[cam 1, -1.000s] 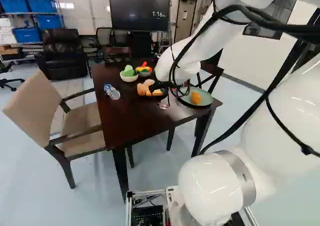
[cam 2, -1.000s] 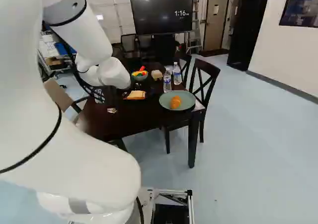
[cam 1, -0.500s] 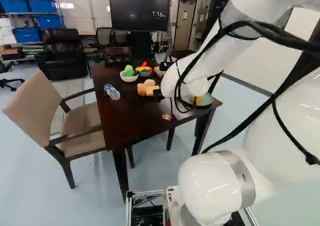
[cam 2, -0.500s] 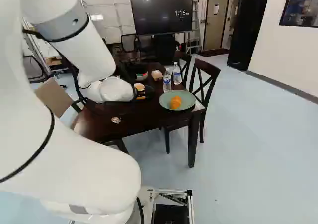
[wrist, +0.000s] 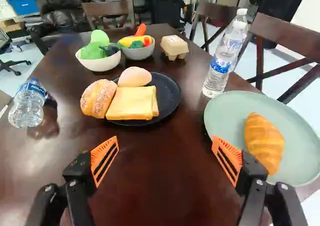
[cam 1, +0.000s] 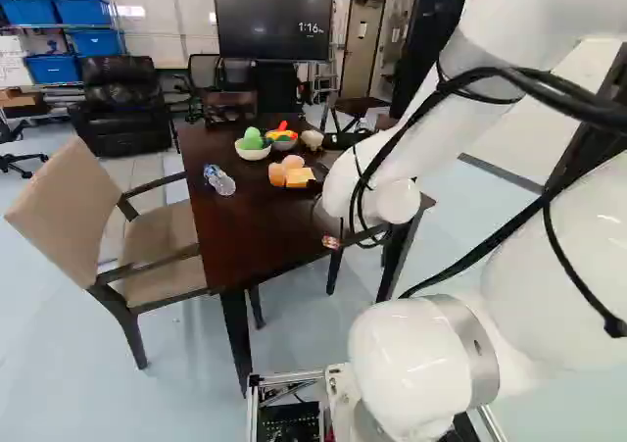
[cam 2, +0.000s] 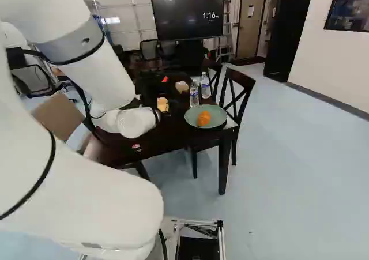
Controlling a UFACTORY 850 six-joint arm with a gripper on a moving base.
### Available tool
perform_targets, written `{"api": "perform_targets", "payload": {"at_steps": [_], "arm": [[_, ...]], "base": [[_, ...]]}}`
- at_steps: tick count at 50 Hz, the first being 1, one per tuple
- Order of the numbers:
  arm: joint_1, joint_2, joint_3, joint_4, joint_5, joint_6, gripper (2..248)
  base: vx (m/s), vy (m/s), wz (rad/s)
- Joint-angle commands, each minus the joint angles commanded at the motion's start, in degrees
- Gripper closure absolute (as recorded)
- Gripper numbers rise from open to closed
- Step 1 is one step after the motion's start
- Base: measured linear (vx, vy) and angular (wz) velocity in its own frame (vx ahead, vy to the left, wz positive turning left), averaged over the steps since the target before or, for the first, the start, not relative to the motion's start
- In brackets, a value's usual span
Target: Move the croissant to the empty plate
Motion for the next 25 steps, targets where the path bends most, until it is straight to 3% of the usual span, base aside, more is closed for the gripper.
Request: {"api": "perform_targets", "payload": {"at_steps": [25], "arm": [[-1.3, 1.4, 4.7, 0.3, 8.0, 0.0, 3]], "base": [[0.000, 0.000, 0.000]]}}
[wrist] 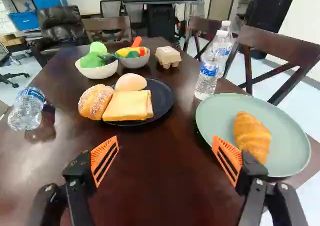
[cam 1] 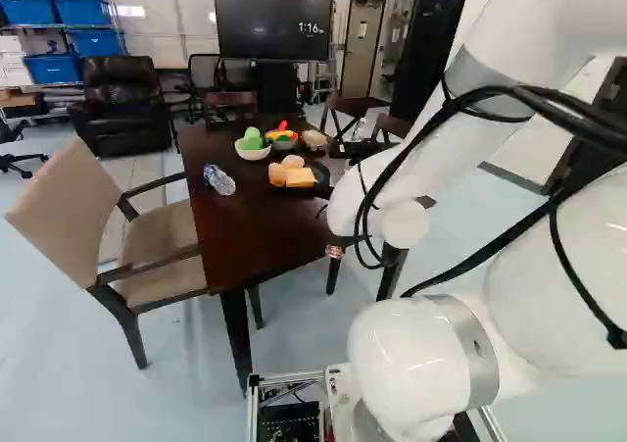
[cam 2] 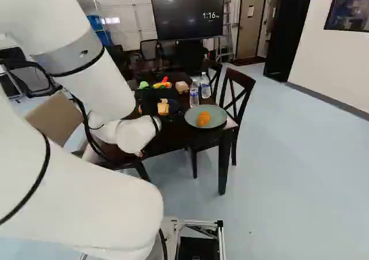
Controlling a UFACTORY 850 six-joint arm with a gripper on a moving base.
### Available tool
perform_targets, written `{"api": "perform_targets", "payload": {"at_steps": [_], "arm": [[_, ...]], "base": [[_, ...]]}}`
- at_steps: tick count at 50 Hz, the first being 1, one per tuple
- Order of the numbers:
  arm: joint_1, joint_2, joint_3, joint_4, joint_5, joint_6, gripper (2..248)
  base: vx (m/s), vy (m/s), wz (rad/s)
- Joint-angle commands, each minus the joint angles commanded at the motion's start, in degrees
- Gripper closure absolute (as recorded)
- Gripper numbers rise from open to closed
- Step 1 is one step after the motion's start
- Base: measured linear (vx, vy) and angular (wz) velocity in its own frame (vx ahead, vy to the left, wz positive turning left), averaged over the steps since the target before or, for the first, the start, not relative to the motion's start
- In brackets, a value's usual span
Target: Move the croissant to the empty plate
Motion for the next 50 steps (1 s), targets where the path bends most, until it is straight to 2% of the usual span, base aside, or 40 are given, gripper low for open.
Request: {"api": "perform_targets", "payload": {"at_steps": [23, 50], "arm": [[-0.6, 0.6, 2.2, 0.2, 3.7, 0.0, 3], [-0.7, 0.7, 2.5, 0.2, 4.3, 0.0, 3]], "base": [[0.000, 0.000, 0.000], [0.000, 0.000, 0.000]]}}
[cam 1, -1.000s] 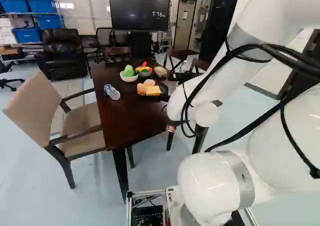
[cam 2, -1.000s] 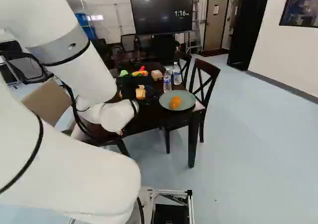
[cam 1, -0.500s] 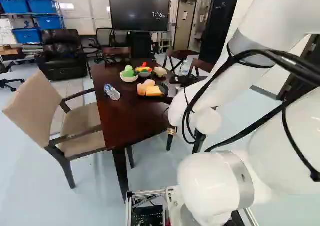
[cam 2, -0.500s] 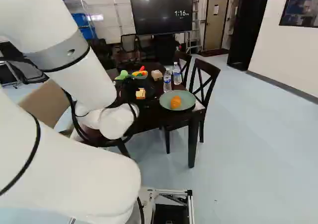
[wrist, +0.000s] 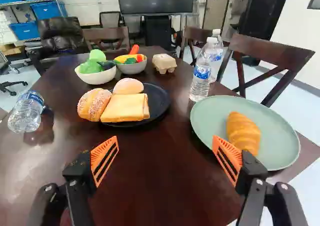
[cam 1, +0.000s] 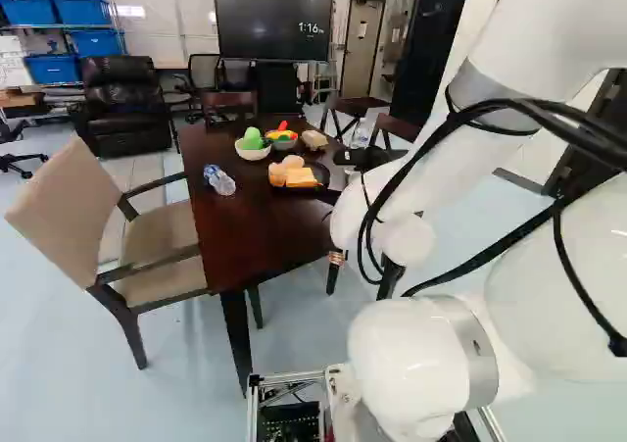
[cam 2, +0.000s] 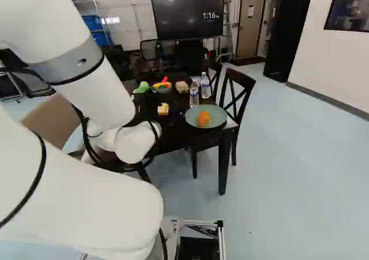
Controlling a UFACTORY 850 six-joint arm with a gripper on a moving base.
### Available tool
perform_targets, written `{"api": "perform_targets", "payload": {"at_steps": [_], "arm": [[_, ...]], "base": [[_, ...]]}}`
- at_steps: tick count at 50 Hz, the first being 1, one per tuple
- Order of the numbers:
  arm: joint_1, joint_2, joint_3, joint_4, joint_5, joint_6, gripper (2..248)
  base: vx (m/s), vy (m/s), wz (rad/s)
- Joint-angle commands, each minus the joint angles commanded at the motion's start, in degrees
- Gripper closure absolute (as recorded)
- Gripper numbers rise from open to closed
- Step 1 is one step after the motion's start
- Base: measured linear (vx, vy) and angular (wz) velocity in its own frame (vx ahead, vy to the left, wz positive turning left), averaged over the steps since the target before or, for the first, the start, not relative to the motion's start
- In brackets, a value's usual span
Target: Move the croissant to the empty plate
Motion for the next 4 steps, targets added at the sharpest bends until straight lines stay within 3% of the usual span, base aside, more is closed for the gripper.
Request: {"api": "perform_targets", "payload": {"at_steps": [4], "arm": [[0.0, 0.0, 0.0, 0.0, 0.0, 0.0, 3]], "base": [[0.000, 0.000, 0.000]]}}
